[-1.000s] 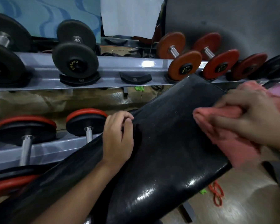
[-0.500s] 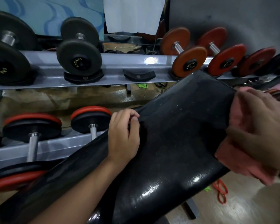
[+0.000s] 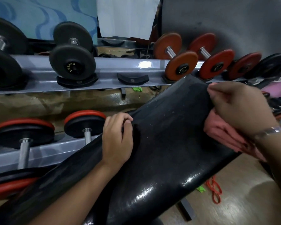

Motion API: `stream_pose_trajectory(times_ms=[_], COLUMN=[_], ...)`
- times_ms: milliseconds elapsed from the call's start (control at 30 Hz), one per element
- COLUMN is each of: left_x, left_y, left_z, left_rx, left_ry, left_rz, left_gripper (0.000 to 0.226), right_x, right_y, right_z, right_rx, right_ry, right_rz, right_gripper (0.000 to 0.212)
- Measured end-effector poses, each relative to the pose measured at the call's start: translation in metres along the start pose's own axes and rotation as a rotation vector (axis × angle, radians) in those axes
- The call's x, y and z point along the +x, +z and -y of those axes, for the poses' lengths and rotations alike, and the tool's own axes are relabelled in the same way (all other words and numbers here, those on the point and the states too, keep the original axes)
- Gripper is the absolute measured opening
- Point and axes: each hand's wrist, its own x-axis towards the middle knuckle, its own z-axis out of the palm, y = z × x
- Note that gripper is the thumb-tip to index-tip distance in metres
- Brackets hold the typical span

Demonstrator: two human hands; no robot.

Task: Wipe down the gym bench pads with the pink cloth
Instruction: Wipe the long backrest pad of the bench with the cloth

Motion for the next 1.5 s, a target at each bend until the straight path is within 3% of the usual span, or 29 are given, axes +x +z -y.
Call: stream_pose_trajectory(times_ms=[167,267,367,500,700,833,933,1033,1133,1267,1367,1433,1500], left_x=[0.0,0.004,0.002,0.001,0.002,0.002,0.002,0.001,0.002,0.002,0.001,0.001,0.002], left_y=[0.0,0.0,0.0,0.002,0.002,0.003,0.004,0.004,0.004,0.002,0.001,0.001,0.001], left_z=[-0.004,-0.002,0.002,0.001,0.002,0.002,0.003,0.003,0.002,0.002,0.002,0.001,0.001], left_rx=[0.018,0.031,0.03,0.026,0.021,0.018,0.039,0.027,0.018,0.013,0.011,0.015,0.015], left_ry=[-0.013,-0.018,-0.026,-0.036,-0.06,-0.045,-0.028,-0.028,-0.024,-0.026,-0.017,-0.011,-0.008], left_rz=[0.023,0.035,0.022,0.041,0.046,0.042,0.038,0.036,0.036,0.034,0.037,0.035,0.032], left_gripper=[0.019,0.019,0.02,0.02,0.02,0.02,0.021,0.021,0.021,0.02,0.019,0.018,0.019], right_x=[-0.018,0.006,0.026,0.008,0.057,0.063,0.093,0.11,0.106,0.116,0.101,0.082,0.076], right_y=[-0.002,-0.001,0.008,0.005,0.014,0.011,0.025,0.034,0.032,0.039,0.03,0.019,0.013], right_z=[-0.01,-0.014,-0.009,-0.012,-0.006,-0.009,-0.008,0.005,0.007,0.006,0.002,-0.01,-0.023], right_rx=[0.164,0.277,0.208,0.328,0.247,0.479,0.387,0.305,0.448,0.402,0.335,0.435,0.519], right_ry=[-0.197,-0.042,0.052,-0.103,-0.1,-0.069,-0.077,-0.13,-0.125,-0.092,-0.153,-0.173,-0.116], right_rz=[0.145,0.147,0.131,0.246,0.282,0.406,0.379,0.416,0.503,0.436,0.518,0.531,0.432], right_gripper=[0.028,0.025,0.028,0.02,0.024,0.017,0.007,0.011,0.01,0.009,0.018,0.015,0.011])
